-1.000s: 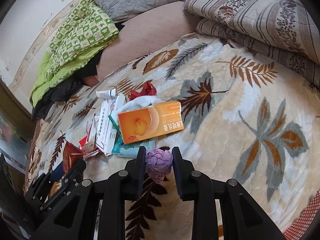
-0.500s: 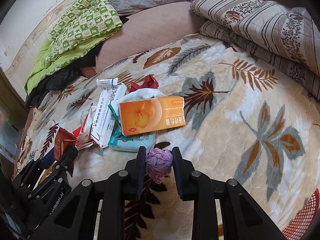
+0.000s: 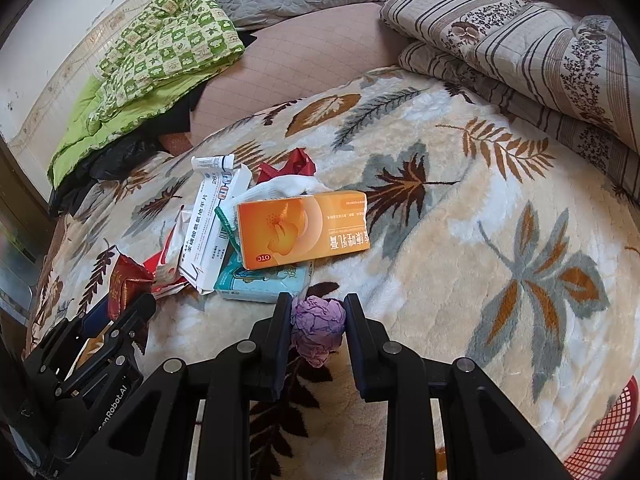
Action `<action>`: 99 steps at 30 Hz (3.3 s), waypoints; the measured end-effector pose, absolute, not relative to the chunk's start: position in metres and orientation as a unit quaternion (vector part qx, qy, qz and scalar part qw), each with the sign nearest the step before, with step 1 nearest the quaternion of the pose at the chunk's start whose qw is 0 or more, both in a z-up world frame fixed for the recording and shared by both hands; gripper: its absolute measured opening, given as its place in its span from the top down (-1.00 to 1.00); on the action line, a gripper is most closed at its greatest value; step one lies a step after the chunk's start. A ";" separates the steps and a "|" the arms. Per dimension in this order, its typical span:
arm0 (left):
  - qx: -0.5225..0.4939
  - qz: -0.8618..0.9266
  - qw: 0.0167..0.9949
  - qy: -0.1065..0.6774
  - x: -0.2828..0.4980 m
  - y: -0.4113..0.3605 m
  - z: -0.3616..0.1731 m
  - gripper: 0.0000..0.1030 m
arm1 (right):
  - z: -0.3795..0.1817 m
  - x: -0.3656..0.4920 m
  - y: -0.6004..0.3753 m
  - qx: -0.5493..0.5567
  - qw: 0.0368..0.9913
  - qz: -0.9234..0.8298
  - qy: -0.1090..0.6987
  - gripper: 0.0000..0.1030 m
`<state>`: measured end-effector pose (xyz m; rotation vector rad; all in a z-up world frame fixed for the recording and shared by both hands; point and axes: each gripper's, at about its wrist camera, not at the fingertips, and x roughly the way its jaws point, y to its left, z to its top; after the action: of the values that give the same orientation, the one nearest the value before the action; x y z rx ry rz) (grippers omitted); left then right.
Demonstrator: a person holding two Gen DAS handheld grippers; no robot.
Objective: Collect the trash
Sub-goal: 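Lift the red wrapper and purple paper and carry them toward the basket, then open both tools over the red basket to drop the items, then move both tools back to the trash on the bed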
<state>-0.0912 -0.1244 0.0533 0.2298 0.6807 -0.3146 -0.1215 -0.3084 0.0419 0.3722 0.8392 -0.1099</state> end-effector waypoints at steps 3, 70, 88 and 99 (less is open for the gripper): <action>0.114 -0.154 0.924 0.331 -0.092 -0.125 0.053 0.31 | 0.042 -0.122 -0.309 0.180 0.895 -0.053 0.404 0.46; 0.212 -0.593 0.671 0.392 -0.332 -0.432 0.027 0.27 | 0.001 -0.491 -0.553 0.457 0.794 -0.289 0.277 0.45; 0.179 -0.558 0.715 0.381 -0.300 -0.374 0.066 -0.17 | 0.005 -0.490 -0.559 0.451 0.799 -0.294 0.270 -0.31; 0.136 -0.434 0.809 0.372 -0.215 -0.250 0.102 -0.23 | 0.065 -0.391 -0.476 0.378 0.856 -0.182 0.302 -0.31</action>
<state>-0.2153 -0.2505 0.1017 0.2914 0.7961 -0.9275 -0.3906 -0.4764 0.0653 0.7952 0.6344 -0.3824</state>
